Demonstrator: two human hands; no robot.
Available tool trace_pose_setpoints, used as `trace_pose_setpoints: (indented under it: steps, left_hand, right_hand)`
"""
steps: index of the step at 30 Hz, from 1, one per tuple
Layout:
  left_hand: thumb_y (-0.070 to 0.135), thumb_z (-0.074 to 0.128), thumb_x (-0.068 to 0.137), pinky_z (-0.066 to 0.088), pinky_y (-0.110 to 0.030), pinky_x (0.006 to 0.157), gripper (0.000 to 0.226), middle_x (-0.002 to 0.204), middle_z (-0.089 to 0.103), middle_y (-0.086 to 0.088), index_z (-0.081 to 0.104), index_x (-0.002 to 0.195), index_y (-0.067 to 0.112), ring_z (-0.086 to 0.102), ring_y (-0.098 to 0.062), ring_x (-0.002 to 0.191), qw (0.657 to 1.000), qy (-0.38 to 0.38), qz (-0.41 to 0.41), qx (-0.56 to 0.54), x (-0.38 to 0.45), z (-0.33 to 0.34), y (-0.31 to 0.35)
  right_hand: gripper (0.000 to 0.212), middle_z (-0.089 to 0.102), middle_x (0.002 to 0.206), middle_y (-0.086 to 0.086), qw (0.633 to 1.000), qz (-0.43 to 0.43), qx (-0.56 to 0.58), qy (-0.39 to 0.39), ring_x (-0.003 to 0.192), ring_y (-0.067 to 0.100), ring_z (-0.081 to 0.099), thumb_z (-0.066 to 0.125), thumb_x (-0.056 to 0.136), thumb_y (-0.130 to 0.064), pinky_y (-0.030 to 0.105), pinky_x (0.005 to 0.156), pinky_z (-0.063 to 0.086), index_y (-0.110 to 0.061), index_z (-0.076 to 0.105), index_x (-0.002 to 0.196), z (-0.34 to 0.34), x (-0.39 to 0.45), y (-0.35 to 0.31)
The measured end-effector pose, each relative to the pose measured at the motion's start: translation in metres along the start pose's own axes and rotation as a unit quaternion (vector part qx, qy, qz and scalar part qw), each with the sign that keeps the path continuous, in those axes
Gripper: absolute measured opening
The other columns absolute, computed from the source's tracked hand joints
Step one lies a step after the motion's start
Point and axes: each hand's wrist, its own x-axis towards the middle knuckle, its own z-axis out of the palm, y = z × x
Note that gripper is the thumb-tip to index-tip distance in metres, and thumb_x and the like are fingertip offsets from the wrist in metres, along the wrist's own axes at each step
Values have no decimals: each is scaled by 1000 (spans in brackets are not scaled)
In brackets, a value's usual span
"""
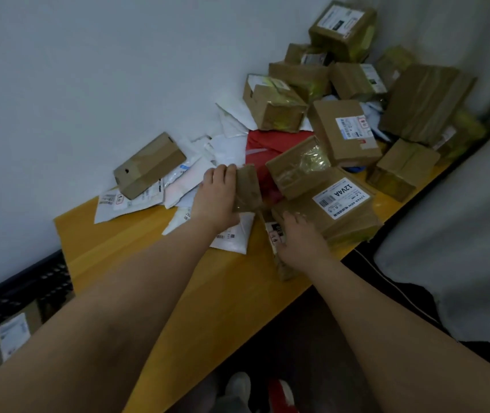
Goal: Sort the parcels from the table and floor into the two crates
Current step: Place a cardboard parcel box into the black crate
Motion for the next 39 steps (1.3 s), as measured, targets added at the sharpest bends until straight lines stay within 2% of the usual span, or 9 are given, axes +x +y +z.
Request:
trace_pose_setpoints:
  steps: [7, 11, 15, 20, 25, 27, 31, 35, 39]
  left_hand:
    - [9, 72, 68, 41, -55, 99, 81, 136, 42, -22, 39, 142, 9, 40, -44, 125, 990, 85, 61, 92, -83, -49, -45]
    - [5, 72, 69, 48, -55, 94, 73, 125, 52, -28, 39, 134, 6, 51, -47, 114, 974, 166, 127, 82, -109, -70, -55]
    - [23, 86, 65, 52, -48, 91, 88, 130, 47, -26, 36, 137, 10, 54, -43, 113, 976, 156, 147, 32, -132, -83, -69]
    - [63, 47, 88, 45, -33, 95, 80, 150, 18, -6, 22, 148, 16, 43, -22, 125, 947, 220, -55, -227, -153, -98, -102]
    - [61, 24, 96, 39, -49, 107, 43, 131, 43, 6, 45, 124, 36, 40, -22, 131, 811, 144, -204, -529, -160, -110, -135]
    - [54, 28, 101, 50, -39, 94, 29, 113, 58, 19, 54, 107, 44, 53, -18, 118, 772, 112, -194, -594, -161, -120, -147]
    - [53, 41, 98, 53, -43, 87, 32, 123, 65, 6, 55, 124, 41, 61, -20, 111, 698, -16, -193, -690, -165, -136, -167]
    - [39, 56, 95, 57, -37, 77, 45, 127, 63, 10, 41, 135, 52, 64, -18, 108, 708, 10, -108, -698, -169, -145, -181]
    - [29, 60, 94, 56, -37, 85, 64, 128, 61, 3, 26, 146, 47, 65, -20, 109, 717, 69, -88, -688, -172, -143, -195]
  right_hand:
    - [43, 54, 130, 16, 971, -14, 236, 15, 120, 32, 51, 39, 102, -38, 32, 88, 39, -4, 48, 126, -13, 0, -58]
    - [72, 47, 143, 7, 881, 7, 472, -31, 130, 31, 45, 30, 93, -67, 44, 105, 39, -16, 42, 143, -20, -1, -113]
    - [56, 61, 125, 8, 796, 49, 596, -92, 107, 31, 60, 42, 93, -62, 42, 74, 55, -24, 51, 133, -19, -5, -150]
    - [45, 64, 124, 12, 698, 4, 707, -120, 113, 33, 61, 45, 98, -46, 56, 97, 48, -20, 54, 133, -10, -8, -178]
    - [45, 58, 133, 18, 598, -24, 792, -124, 125, 37, 52, 42, 100, -31, 55, 109, 37, -8, 52, 137, -3, -20, -220]
    - [45, 58, 132, 20, 592, -30, 797, -118, 124, 39, 53, 40, 98, -29, 55, 108, 37, -7, 53, 135, -1, -25, -231]
    - [42, 68, 118, 15, 623, -31, 776, -100, 109, 31, 64, 41, 96, -31, 45, 96, 50, -10, 63, 124, 1, -33, -256]
    - [38, 71, 110, 10, 732, 2, 681, 8, 91, 23, 67, 40, 98, -36, 39, 83, 54, -16, 64, 121, 4, -35, -275]
    - [47, 70, 109, 4, 749, -33, 658, 71, 81, 13, 70, 36, 98, -56, 29, 70, 53, -24, 57, 127, 1, -38, -288]
